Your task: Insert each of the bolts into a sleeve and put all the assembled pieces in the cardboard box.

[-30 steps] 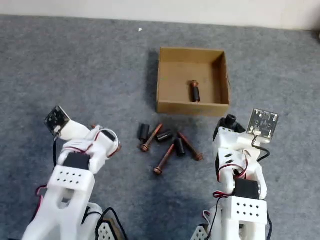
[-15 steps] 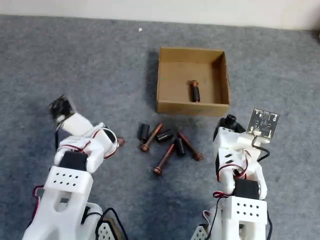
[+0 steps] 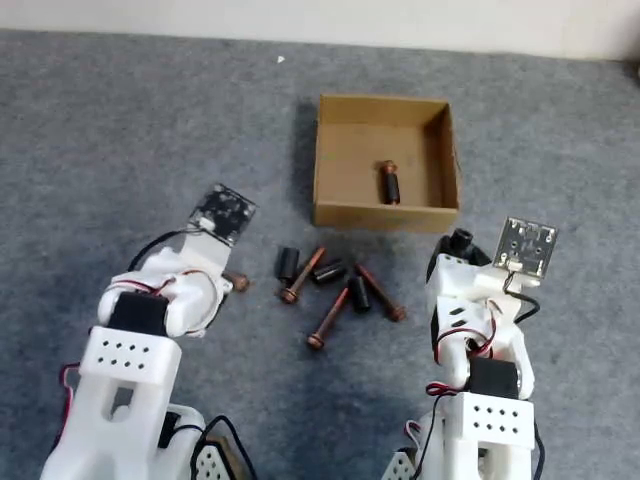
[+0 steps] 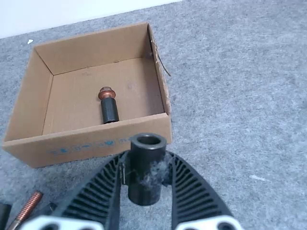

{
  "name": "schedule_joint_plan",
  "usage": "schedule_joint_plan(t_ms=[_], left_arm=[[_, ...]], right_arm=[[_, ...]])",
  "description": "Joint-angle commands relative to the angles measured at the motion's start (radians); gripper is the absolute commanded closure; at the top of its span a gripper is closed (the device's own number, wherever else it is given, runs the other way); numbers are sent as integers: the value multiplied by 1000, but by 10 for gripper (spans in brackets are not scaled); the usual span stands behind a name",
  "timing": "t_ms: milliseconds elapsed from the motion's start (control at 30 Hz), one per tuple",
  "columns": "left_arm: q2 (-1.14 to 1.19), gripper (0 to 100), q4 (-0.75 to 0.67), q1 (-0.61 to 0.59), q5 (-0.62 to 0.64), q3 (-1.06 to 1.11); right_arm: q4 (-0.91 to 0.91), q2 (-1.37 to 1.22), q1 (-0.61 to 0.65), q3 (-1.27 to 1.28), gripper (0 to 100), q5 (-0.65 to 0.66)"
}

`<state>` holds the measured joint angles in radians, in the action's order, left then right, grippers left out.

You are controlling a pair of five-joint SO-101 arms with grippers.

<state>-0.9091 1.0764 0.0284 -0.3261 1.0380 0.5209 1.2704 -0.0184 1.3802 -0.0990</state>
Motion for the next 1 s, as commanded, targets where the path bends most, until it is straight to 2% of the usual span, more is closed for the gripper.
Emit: schedule_joint_plan(t_ms=[0,100,200,367,533,767,967], left_arm=[[101,922,101,5,-267,-137],[217,880,166,5,-430,-222],[338,811,203,4,-514,-308],[522,808,203,4,-763,-423],[688,808,201,4,-901,-536],[868,832,199,4,-1005,-659],[1006,832,170,5,-1026,-697]], right_arm=[[-38,27,-15,-10,994,-6],[-38,27,-15,-10,994,-6],[-38,27,-15,-10,994,-6],[-36,27,-16,-10,994,-5],[-35,27,-16,-10,994,-5],[-35,27,-16,-10,994,-5],[-33,27,-13,-10,994,-5]])
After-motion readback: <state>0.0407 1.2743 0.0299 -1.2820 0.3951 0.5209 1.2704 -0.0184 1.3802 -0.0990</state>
